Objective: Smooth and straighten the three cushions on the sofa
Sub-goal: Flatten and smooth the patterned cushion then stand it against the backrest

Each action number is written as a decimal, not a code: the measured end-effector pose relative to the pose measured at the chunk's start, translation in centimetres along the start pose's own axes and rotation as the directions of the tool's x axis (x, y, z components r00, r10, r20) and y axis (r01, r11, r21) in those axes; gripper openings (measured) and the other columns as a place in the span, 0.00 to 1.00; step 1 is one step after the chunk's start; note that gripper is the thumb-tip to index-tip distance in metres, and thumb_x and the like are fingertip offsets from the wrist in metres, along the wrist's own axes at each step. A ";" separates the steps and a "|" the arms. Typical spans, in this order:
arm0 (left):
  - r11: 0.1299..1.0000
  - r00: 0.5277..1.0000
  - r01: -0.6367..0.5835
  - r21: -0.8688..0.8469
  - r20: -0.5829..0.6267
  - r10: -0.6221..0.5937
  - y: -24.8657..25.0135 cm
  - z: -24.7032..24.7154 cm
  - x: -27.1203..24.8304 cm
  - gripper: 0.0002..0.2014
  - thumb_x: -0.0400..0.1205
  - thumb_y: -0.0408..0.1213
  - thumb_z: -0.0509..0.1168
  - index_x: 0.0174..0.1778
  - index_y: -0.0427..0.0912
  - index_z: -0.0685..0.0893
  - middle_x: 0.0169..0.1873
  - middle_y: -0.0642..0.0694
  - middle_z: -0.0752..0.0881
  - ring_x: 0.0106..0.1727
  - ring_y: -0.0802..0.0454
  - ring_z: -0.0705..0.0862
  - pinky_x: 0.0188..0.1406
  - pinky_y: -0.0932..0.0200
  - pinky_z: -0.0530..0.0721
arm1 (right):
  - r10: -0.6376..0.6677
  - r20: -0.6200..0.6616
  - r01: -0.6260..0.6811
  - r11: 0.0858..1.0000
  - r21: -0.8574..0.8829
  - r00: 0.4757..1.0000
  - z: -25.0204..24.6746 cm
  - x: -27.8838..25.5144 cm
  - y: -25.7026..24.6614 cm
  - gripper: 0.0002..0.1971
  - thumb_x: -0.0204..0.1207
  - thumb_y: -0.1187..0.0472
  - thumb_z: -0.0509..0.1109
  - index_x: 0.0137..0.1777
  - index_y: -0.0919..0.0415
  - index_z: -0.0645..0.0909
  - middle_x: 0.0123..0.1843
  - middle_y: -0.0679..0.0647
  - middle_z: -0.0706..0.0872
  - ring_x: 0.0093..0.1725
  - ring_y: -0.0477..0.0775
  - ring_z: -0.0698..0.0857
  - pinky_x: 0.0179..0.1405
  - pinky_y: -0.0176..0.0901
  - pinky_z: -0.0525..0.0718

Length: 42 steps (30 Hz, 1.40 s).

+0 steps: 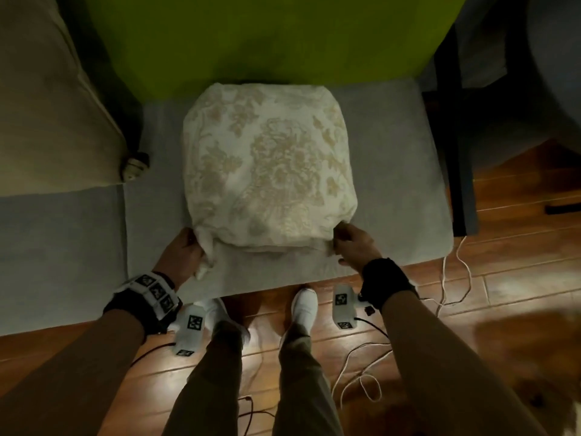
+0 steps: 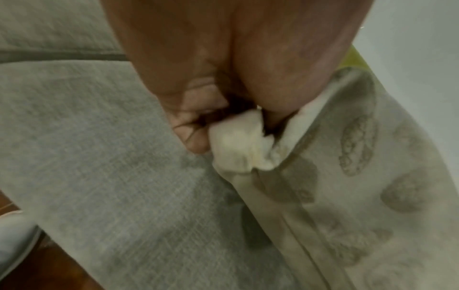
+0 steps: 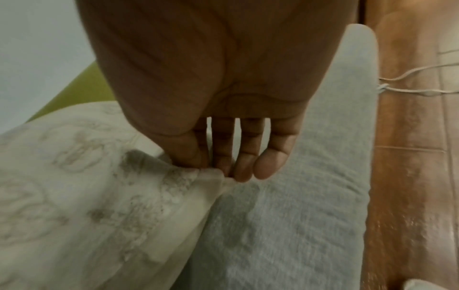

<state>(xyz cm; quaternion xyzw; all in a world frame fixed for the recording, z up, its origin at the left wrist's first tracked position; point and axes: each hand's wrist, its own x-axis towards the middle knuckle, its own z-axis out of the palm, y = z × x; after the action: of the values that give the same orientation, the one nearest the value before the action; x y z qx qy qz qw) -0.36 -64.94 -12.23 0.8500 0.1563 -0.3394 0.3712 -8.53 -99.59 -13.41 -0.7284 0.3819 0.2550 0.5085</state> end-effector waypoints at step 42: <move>0.684 0.936 -0.266 0.679 0.013 0.351 5.8 4.3 4.4 0.45 0.70 0.82 0.45 0.78 0.76 0.29 0.81 0.57 0.20 0.83 0.37 0.25 0.77 0.19 0.46 | -0.641 0.160 0.487 0.373 -0.790 0.750 5.4 5.1 -5.0 0.37 0.84 0.27 0.49 0.88 0.30 0.37 0.89 0.37 0.28 0.88 0.57 0.27 0.83 0.78 0.34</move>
<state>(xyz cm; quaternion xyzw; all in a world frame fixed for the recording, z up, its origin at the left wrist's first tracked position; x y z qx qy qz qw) 3.84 -71.99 -14.31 0.9584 -0.1002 -0.2545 0.0819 -1.42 -95.14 -16.47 -0.9784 -0.0035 0.1419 0.1502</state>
